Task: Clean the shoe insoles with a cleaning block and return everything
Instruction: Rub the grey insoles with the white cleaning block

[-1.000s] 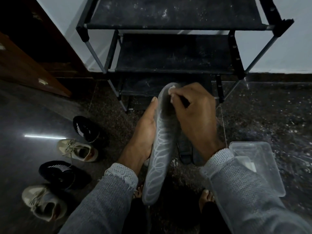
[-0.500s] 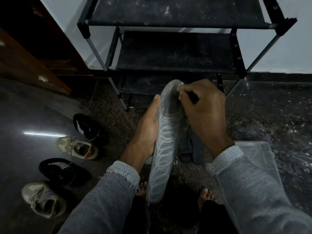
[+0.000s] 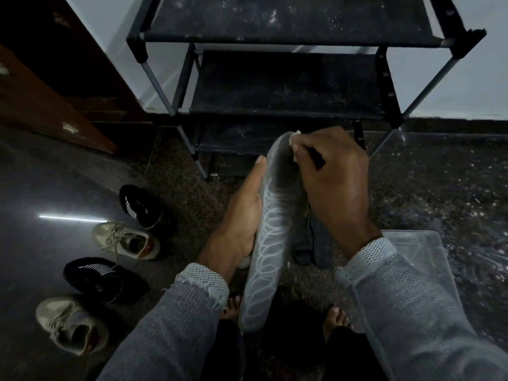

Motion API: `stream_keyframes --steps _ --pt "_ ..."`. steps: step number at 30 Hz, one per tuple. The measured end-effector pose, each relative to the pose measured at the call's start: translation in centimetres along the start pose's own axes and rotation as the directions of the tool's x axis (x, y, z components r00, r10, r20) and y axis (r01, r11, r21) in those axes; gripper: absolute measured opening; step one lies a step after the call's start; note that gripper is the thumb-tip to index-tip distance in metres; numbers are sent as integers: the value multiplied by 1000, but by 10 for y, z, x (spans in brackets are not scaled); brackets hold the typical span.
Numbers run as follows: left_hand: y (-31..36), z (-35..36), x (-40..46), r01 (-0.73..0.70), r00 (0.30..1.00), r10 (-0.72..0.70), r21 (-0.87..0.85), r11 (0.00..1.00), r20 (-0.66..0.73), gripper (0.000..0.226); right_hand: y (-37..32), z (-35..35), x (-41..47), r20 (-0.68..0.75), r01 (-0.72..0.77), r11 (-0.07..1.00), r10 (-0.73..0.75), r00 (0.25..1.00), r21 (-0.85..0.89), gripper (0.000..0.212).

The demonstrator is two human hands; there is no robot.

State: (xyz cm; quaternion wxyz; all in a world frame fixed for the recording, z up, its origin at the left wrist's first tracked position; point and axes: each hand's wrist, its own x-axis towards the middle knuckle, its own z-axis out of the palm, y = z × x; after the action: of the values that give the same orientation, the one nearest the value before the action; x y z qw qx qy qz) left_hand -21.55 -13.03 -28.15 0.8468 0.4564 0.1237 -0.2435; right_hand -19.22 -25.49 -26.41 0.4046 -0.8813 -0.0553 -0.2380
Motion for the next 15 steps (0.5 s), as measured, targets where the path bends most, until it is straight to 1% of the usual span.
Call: stream_keyframes --steps 2,4,5,8,11,13,15 --pt "1 1 -1 -9 1000 9 7 1000 -8 46 -9 4 -5 32 38 999 -39 999 33 13" --pt "2 2 -1 8 1000 -9 -30 999 -6 48 -17 8 -9 64 75 994 -80 995 73 14" --pt "3 3 -2 8 1000 -8 -46 999 -5 48 -18 8 -10 70 70 994 -76 995 83 15" --pt "3 2 0 -9 1000 9 -53 999 -15 48 -12 5 -8 47 -4 998 1 999 70 15" --pt "5 4 -2 -13 999 11 -53 998 -39 50 -8 4 -8 40 -45 998 43 998 50 18" --pt "6 5 -3 -18 1000 18 -26 1000 -20 51 -11 6 -9 54 -63 997 61 997 46 20" --pt "6 5 -3 -27 1000 27 31 999 -7 49 -11 7 -9 67 -89 994 85 994 56 14"
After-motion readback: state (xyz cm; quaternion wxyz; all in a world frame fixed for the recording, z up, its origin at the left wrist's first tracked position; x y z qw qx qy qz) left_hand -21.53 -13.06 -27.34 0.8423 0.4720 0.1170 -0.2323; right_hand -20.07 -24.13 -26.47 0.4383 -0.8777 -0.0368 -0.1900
